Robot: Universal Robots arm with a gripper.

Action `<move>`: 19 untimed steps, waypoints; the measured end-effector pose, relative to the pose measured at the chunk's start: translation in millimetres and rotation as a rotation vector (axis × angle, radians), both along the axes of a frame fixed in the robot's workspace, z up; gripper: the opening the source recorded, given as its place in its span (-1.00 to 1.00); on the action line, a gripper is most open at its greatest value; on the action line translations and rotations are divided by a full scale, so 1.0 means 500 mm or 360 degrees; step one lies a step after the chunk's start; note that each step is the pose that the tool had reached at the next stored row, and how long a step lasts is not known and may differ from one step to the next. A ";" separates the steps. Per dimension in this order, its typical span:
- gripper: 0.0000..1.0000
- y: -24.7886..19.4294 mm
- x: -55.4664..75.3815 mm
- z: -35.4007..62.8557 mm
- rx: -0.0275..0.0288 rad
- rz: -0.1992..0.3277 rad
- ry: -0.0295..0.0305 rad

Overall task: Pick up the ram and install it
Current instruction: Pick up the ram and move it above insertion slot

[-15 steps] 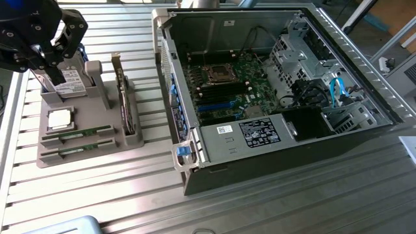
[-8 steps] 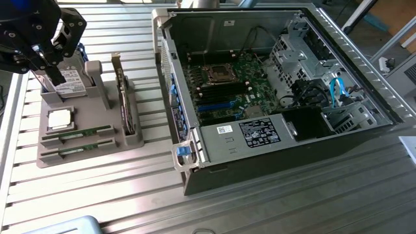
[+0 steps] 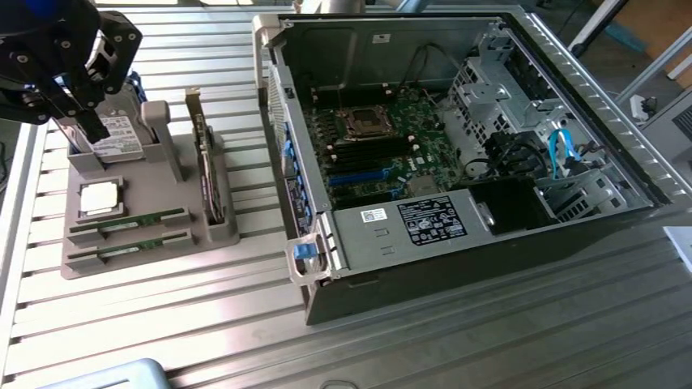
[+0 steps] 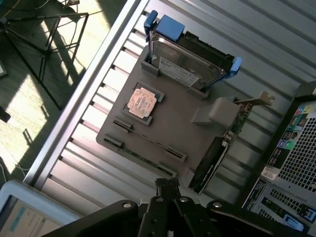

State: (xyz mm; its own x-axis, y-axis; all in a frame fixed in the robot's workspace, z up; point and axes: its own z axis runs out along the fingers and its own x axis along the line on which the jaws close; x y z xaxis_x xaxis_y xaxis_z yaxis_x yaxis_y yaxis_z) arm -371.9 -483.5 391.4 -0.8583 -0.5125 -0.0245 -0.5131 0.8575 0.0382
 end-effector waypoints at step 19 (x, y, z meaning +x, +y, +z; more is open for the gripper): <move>-0.80 -0.0002 0.000 -0.001 -0.00012 0.0446 0.00001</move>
